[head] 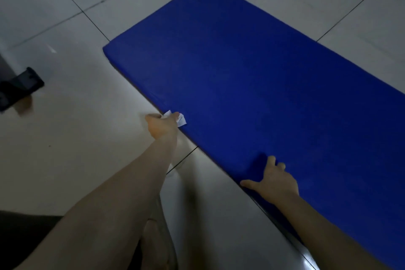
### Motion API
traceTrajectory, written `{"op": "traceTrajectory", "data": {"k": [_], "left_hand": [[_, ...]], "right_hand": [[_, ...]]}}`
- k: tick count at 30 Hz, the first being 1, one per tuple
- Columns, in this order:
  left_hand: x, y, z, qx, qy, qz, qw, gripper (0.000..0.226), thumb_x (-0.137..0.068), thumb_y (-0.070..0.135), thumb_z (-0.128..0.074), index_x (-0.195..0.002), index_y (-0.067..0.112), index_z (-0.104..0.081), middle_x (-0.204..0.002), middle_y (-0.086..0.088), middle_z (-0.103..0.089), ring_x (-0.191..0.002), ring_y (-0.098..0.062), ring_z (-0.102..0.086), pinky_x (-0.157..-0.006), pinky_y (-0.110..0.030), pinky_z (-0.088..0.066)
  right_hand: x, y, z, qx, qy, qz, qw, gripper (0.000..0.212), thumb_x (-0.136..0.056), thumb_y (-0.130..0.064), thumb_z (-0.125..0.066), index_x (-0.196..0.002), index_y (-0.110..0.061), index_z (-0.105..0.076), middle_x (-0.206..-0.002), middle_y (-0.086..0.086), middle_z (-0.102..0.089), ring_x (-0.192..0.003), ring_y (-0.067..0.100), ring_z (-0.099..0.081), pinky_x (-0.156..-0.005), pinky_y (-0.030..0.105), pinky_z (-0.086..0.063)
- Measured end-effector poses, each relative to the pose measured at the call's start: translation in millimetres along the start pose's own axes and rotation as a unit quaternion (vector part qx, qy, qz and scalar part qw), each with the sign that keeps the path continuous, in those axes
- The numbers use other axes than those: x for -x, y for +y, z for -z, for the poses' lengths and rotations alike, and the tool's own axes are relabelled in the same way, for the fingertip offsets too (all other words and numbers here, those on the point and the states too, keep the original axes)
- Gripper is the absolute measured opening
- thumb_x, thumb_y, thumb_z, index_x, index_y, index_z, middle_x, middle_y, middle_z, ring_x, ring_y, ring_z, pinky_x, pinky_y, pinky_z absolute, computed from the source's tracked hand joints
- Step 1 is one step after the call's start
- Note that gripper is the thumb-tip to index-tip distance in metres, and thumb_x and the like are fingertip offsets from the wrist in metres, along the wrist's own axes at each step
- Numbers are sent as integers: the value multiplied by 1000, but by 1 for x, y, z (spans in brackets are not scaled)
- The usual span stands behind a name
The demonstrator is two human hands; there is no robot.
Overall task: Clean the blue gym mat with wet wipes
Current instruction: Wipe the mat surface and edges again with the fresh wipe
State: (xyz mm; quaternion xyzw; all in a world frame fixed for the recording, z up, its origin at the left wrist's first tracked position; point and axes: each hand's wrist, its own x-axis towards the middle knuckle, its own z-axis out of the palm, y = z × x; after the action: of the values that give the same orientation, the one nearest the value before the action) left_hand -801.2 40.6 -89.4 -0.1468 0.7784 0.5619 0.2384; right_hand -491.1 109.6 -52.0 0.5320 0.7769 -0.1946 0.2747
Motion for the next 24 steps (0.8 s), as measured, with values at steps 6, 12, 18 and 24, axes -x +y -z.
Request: {"op": "traceTrajectory", "data": {"k": [6, 12, 18, 24], "left_hand": [[33, -19, 0, -87, 6, -120, 989, 17, -90, 23, -76, -84, 30, -61, -80, 13, -66, -71, 0, -67, -52, -3, -45], [38, -48, 5, -317, -95, -252, 909, 10, -97, 28, -66, -103, 20, -66, -99, 7, -63, -88, -9, -62, -83, -24, -53], [-3, 11, 3, -91, -2, -136, 986, 27, -89, 4, -68, -96, 23, -50, -99, -4, -71, -79, -18, -70, -61, -20, -59], [23, -9, -10, -135, -2, -100, 986, 14, -94, 18, -69, -106, 10, -68, -107, -1, -74, -88, -9, -69, -75, -10, -52]], "right_hand": [[-15, 1, 5, -38, -39, -1, 999, 129, -55, -86, -72, -145, -11, -17, -132, 17, -45, -102, 29, -58, -68, 36, -50], [-31, -4, 17, -16, -90, 1, 996, 135, -50, -82, -79, -143, -5, -20, -132, 13, -53, -117, 29, -56, -87, 42, -56], [-30, -8, 15, -2, -82, -16, 997, 133, -49, -81, -81, -141, -5, -22, -130, 12, -54, -117, 28, -57, -85, 41, -56], [-29, -9, 15, -6, -77, -19, 997, 131, -49, -80, -82, -139, -5, -23, -128, 12, -55, -116, 28, -57, -79, 38, -55]]}}
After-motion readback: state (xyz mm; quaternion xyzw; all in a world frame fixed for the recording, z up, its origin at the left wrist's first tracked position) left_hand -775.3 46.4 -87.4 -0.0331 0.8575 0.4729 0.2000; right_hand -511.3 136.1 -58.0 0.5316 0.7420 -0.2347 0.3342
